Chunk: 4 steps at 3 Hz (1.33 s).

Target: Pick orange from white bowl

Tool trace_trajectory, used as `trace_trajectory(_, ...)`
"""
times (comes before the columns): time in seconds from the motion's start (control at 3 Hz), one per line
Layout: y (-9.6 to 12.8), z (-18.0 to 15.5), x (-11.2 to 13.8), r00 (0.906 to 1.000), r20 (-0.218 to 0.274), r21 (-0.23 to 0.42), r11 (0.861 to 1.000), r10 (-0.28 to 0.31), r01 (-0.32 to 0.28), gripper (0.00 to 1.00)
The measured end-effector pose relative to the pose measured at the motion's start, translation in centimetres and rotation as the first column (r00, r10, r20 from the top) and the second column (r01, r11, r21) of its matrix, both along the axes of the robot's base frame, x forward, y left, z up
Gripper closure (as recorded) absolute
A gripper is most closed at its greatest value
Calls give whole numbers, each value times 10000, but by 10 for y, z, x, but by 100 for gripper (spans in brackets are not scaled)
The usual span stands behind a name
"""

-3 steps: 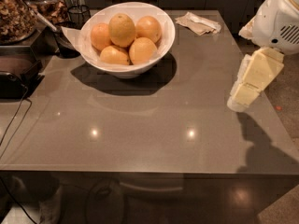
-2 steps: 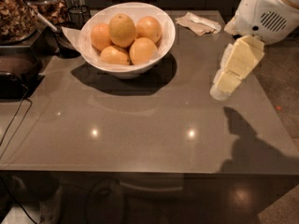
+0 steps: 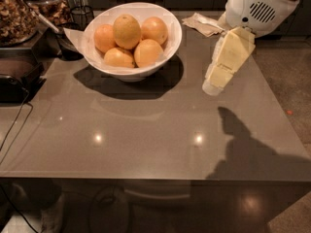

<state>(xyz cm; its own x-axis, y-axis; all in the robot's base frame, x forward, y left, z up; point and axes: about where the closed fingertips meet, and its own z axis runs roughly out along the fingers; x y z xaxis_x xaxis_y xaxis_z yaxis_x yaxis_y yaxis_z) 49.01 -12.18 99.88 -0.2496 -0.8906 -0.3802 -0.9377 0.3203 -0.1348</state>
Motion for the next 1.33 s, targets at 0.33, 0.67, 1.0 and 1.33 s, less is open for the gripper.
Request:
trace_trajectory(0.33, 12, 1, 16, 10000, 54, 467, 9989, -77, 74, 0)
trace_trajectory(0.67, 31, 5, 44, 9999, -114, 490, 9988, -66, 72, 0)
trace_trajectory(1.0, 53, 8, 67, 9995, -224, 455, 9987, 240, -230, 0)
trace_trajectory(1.33, 73, 4, 78, 9959, -255, 486, 9952, 868, -855, 0)
